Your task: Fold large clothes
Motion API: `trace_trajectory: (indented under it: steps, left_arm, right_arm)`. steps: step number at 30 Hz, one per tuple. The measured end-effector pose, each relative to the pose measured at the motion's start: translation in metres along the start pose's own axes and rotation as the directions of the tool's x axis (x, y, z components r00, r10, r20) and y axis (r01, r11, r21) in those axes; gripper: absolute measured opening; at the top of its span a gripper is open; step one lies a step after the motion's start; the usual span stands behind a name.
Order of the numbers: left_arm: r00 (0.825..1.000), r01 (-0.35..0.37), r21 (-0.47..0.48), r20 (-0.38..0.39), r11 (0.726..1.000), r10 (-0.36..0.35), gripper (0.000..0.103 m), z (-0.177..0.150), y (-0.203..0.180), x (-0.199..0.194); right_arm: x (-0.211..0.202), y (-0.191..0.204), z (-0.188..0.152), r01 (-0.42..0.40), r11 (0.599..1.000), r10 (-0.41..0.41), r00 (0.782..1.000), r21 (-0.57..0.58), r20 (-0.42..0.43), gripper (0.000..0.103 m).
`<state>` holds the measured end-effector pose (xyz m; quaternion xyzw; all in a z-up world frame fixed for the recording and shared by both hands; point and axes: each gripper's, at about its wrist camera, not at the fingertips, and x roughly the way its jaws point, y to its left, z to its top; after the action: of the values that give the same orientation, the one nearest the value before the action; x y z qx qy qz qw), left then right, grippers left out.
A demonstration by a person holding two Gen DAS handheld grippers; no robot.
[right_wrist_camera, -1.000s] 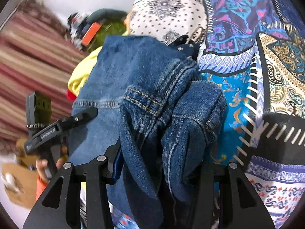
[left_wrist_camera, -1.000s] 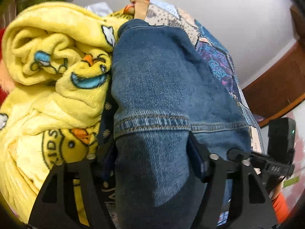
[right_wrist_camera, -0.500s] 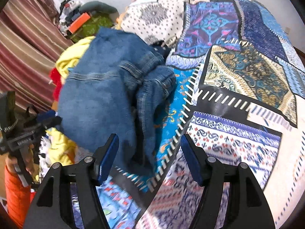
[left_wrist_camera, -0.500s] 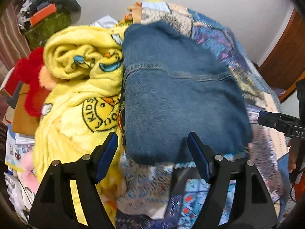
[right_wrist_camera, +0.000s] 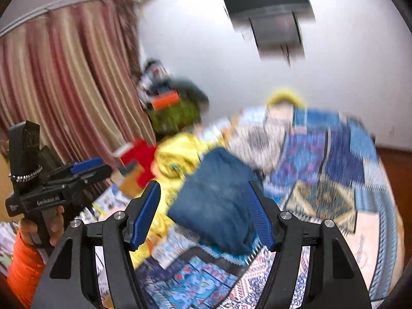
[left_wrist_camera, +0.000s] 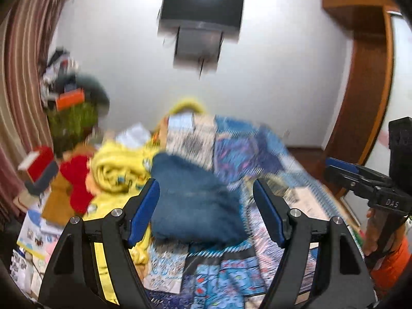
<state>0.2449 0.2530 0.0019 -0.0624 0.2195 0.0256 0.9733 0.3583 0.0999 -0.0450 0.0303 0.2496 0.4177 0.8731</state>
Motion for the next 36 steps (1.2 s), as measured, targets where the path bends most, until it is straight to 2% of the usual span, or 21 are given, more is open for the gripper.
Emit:
trace_trajectory:
  steps: [3, 5, 8, 12, 16, 18, 20, 22, 25, 28, 30, 36]
  left_arm:
    - [0.993, -0.009, 0.025, 0.117, 1.0, 0.006, 0.074, -0.004, -0.023, -0.048]
    - [0.982, -0.036, 0.039, 0.184, 0.999, 0.028, 0.074, -0.011, -0.037, -0.075]
    - [0.953, -0.104, 0.053, 0.292, 0.993, 0.084, 0.074, -0.029, -0.061, -0.113]
    - [0.92, -0.153, 0.031, 0.369, 0.988, 0.131, 0.074, -0.047, -0.079, -0.143]
    - [0.916, -0.127, 0.002, 0.385, 0.992, 0.116, 0.075, -0.057, -0.085, -0.159]
    - [0.909, -0.144, -0.005, 0.396, 0.99, 0.134, 0.081, -0.063, -0.089, -0.166]
    - [0.899, -0.156, -0.02, 0.41, 0.988, 0.15, 0.091, -0.067, -0.091, -0.17]
    - [0.897, -0.158, -0.028, 0.414, 0.987, 0.156, 0.096, -0.07, -0.092, -0.172]
    - [0.9, -0.171, -0.031, 0.401, 0.985, 0.169, 0.1, -0.073, -0.093, -0.171]
    - [0.902, -0.179, -0.031, 0.394, 0.983, 0.177, 0.102, -0.078, -0.095, -0.173]
    - [0.905, -0.18, -0.03, 0.387, 0.983, 0.177, 0.102, -0.078, -0.095, -0.172]
    - [0.905, -0.178, -0.037, 0.386, 0.983, 0.178, 0.102, -0.08, -0.096, -0.174]
  right_arm:
    - [-0.046, 0.027, 0.0, 0.013, 0.999, -0.006, 0.991, -0.052, 0.132, 0.064]
    - [-0.065, 0.041, -0.002, 0.009, 0.997, 0.005, 0.983, -0.076, 0.183, 0.064]
    - [-0.096, 0.062, -0.012, 0.016, 0.994, 0.013, 0.967, -0.111, 0.254, 0.064]
    - [-0.117, 0.08, -0.028, 0.039, 0.991, 0.003, 0.95, -0.13, 0.313, 0.064]
    - [-0.12, 0.089, -0.044, 0.102, 0.987, -0.052, 0.937, -0.126, 0.347, 0.064]
    - [-0.123, 0.091, -0.048, 0.135, 0.983, -0.084, 0.93, -0.123, 0.357, 0.066]
    - [-0.127, 0.09, -0.053, 0.16, 0.983, -0.115, 0.921, -0.093, 0.373, 0.084]
    - [-0.131, 0.088, -0.056, 0.186, 0.98, -0.143, 0.909, -0.074, 0.393, 0.087]
    - [-0.133, 0.09, -0.056, 0.228, 0.97, -0.18, 0.906, -0.084, 0.384, 0.09]
    - [-0.137, 0.089, -0.055, 0.246, 0.966, -0.198, 0.9, -0.079, 0.388, 0.103]
    - [-0.14, 0.089, -0.056, 0.251, 0.965, -0.203, 0.895, -0.071, 0.397, 0.103]
    - [-0.142, 0.087, -0.056, 0.245, 0.967, -0.2, 0.898, -0.07, 0.391, 0.103]
